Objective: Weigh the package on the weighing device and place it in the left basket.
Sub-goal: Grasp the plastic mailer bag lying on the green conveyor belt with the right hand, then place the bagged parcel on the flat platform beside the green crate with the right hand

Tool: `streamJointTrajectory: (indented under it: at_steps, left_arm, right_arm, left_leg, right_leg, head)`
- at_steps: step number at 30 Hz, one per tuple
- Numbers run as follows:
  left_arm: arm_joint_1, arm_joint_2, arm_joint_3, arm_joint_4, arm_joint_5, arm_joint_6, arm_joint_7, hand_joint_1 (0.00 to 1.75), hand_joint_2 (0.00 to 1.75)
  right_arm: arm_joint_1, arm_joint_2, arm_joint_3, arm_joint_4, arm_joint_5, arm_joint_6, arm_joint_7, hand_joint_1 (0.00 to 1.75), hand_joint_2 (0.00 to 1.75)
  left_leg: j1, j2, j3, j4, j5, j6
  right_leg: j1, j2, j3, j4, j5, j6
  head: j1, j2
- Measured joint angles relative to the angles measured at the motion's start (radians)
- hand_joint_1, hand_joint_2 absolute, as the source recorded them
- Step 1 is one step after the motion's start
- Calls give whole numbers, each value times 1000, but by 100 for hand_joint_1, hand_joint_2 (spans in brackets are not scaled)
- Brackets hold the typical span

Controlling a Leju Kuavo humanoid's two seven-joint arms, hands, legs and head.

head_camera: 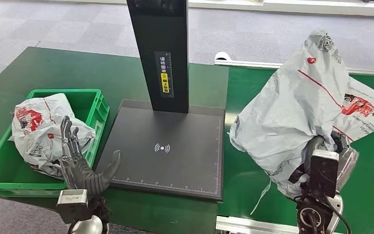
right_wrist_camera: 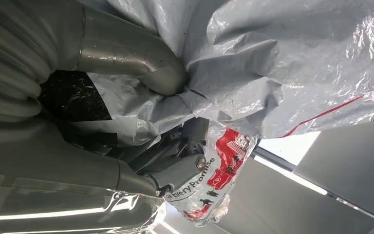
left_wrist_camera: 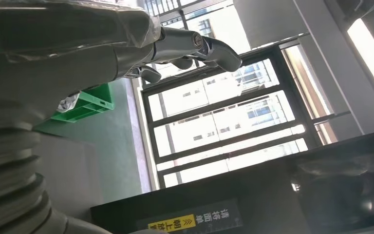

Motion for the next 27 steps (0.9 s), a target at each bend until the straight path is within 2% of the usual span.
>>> streamJointTrajectory:
  at_steps: [5, 7, 9, 12, 14, 16, 20, 27]
  left_arm:
    - [-2, 4, 6, -17, 1, 0, 0, 0, 175]
    - [-3, 5, 7, -22, 14, 0, 0, 0, 175]
    - [-7, 6, 11, -30, 39, 0, 0, 0, 175]
    - [-32, 8, 28, -33, 80, -14, 0, 0, 175]
    - [-56, 4, 50, -29, 89, -38, 6, 0, 175]
    - [-80, -8, 70, -22, 82, -58, 21, 0, 175]
    - [-101, -30, 95, -9, 68, -68, 37, 0, 175]
    - [-104, -41, 118, 0, 61, -68, 41, 0, 175]
  right_arm:
    - [10, 9, 9, -31, -3, 6, 0, 175, 175]
    - [10, 10, 12, -36, -36, 46, 4, 175, 175]
    - [6, 10, 20, -34, -97, 133, 17, 175, 175]
    - [-37, 18, 59, 11, -147, 322, 63, 175, 175]
    - [-96, 41, 115, 90, -133, 445, 99, 175, 175]
    - [-160, 78, 194, 193, -108, 514, 124, 175, 175]
    - [-249, 141, 323, 360, -95, 526, 136, 175, 175]
    - [-300, 159, 400, 460, -103, 549, 146, 175, 175]
  left_leg:
    - [0, 0, 0, 0, 0, 0]
    - [0, 0, 0, 0, 0, 0]
    - [0, 0, -1, 0, 0, 0]
    - [0, 3, -1, -1, 0, -1]
    - [1, 6, 0, -1, 1, -1]
    - [2, 6, 1, -1, 3, -2]
    - [2, 4, 1, -1, 4, -3]
    - [2, 4, -2, 0, 3, -2]
  right_leg:
    - [0, 0, 0, 0, 0, 0]
    - [0, 0, 0, 0, 0, 0]
    - [0, 0, 0, 0, 0, 0]
    - [0, 2, 0, 0, 1, -1]
    - [1, 5, 0, 0, 2, -2]
    - [2, 6, -1, 1, 3, -3]
    - [3, 3, -1, 1, 3, -4]
    - [2, 4, -2, 1, 3, -3]
  head:
    - [0, 0]
    - [0, 0]
    - [0, 0]
    - [0, 0]
    - [0, 0]
    - [0, 0]
    - [0, 0]
    - [0, 0]
